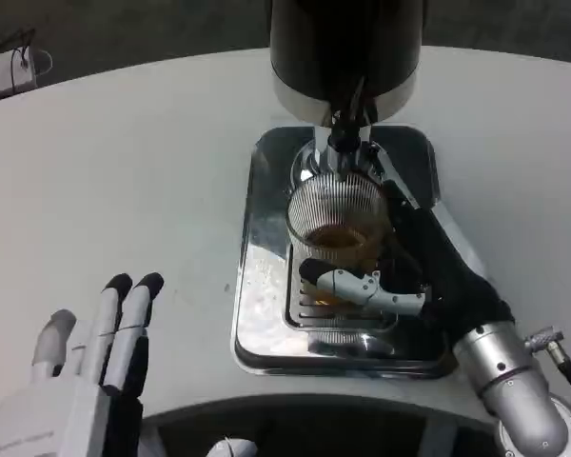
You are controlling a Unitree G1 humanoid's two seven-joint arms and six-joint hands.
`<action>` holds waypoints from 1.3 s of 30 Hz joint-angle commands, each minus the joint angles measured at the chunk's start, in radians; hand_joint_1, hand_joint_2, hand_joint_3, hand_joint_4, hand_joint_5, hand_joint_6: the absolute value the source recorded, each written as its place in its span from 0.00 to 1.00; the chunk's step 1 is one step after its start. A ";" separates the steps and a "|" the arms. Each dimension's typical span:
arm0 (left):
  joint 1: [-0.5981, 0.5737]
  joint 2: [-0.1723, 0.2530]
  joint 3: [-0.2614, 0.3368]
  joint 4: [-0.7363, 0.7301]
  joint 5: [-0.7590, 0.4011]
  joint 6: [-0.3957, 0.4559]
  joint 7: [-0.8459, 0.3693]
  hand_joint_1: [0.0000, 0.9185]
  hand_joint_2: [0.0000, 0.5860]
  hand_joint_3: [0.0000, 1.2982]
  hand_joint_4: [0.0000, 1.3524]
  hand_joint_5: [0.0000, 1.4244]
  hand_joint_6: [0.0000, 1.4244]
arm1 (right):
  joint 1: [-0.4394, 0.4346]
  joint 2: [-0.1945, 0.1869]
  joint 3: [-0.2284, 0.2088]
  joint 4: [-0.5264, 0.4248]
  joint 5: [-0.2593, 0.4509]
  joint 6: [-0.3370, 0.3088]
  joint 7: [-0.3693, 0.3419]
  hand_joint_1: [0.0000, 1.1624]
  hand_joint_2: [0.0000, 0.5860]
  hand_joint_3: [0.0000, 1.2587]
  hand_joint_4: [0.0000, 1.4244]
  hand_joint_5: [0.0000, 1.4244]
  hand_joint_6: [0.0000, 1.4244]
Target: Grasp the cup under the faucet to collect the drink, then remove the cup.
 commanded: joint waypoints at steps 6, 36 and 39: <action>0.024 -0.006 0.009 -0.027 0.007 -0.003 -0.013 0.00 0.21 0.07 0.00 0.11 0.00 | 0.004 0.037 -0.004 -0.010 -0.002 -0.009 -0.034 0.67 0.28 0.07 0.12 0.17 0.24; 0.046 -0.040 0.057 -0.091 0.030 0.004 -0.043 0.00 0.21 0.08 0.00 0.11 0.00 | -0.029 0.094 0.009 0.031 -0.018 0.007 -0.072 0.85 0.26 0.20 0.28 0.34 0.58; 0.044 -0.041 0.061 -0.093 0.032 0.003 -0.047 0.00 0.21 0.08 0.00 0.11 0.00 | -0.030 0.098 0.004 0.035 -0.022 -0.001 -0.095 0.91 0.29 0.25 0.34 0.43 0.74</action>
